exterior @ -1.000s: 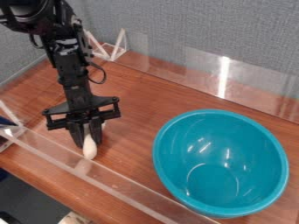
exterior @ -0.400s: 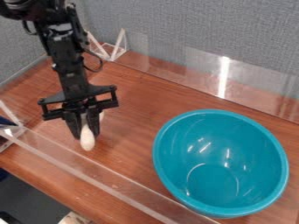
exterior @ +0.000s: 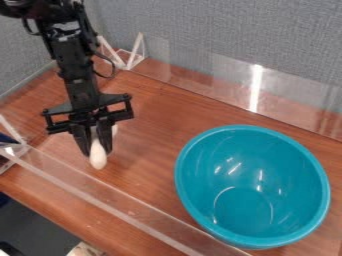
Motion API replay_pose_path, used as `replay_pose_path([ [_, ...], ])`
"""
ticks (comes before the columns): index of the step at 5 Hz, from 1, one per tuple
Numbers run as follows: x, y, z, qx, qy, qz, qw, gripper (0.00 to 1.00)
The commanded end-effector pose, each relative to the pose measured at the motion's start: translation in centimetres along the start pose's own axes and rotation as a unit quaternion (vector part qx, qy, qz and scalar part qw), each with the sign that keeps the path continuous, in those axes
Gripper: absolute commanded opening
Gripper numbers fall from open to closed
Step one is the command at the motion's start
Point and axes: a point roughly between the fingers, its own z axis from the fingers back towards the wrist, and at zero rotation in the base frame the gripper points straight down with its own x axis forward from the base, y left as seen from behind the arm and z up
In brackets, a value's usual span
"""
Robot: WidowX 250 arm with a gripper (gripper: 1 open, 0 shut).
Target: Put the mushroom in the blue bowl
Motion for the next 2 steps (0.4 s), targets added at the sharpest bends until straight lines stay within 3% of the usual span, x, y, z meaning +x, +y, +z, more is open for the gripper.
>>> replay_pose_path([
  [1, 0.84, -0.12, 1.77, -0.009, -0.034, -0.001, 0.9994, 0.00],
  [2, 0.83, -0.07, 1.56, -0.008, -0.030, -0.002, 0.9995, 0.00],
])
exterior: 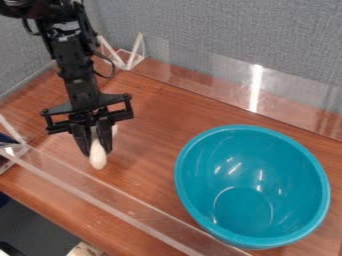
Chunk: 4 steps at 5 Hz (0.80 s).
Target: Put the mushroom in the blue bowl
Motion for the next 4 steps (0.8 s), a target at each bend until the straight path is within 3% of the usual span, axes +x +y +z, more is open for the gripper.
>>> replay_pose_path([
  [1, 0.8, 0.0, 1.3, -0.006, -0.026, 0.001, 0.9996, 0.00],
  [2, -0.6, -3.0, 4.0, -0.007, -0.042, -0.054, 0.9976, 0.00],
  [3, -3.0, -7.5, 6.1, -0.007, -0.050, -0.144, 0.9882, 0.00],
  [4, -5.5, -12.4, 7.1, -0.006, -0.052, -0.261, 0.9640, 0.00],
])
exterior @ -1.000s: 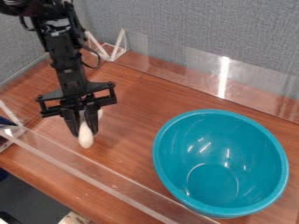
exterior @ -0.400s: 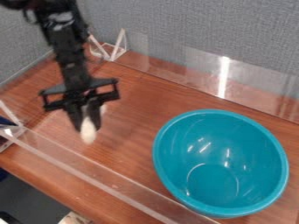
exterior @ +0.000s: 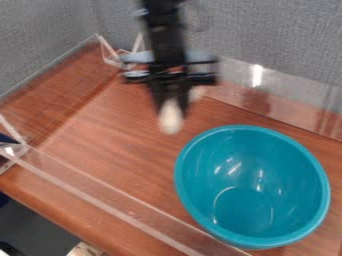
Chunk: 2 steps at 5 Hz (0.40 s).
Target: Put the mushroom in the blue bowl
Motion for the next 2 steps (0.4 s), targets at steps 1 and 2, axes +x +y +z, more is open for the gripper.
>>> replay_pose_path([
  [1, -0.4, -5.1, 1.3, -0.005, -0.023, -0.109, 0.9938, 0.00],
  [2, -2.2, -9.8, -0.8, -0.003, -0.007, -0.190, 0.9818, 0.00],
])
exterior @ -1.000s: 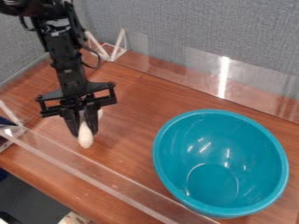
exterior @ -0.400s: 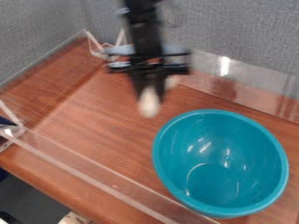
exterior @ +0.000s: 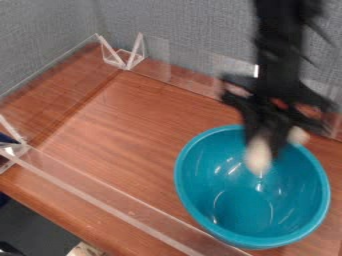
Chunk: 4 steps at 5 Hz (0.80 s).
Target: Put the mushroom in the blue bowl
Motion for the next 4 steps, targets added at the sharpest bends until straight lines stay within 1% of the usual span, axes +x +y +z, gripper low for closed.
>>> replay_pose_path([
  [1, 0.0, -0.3, -1.1, -0.006, -0.011, -0.010, 0.9999, 0.00],
  [2, -0.9, 2.3, 0.0, 0.000, -0.015, 0.009, 0.9998, 0.00],
  [3, -0.9, 2.7, 0.0, 0.001, -0.015, 0.015, 0.9998, 0.00],
  [4, -0.9, 2.9, -0.3, 0.002, -0.013, 0.018, 0.9998, 0.00],
])
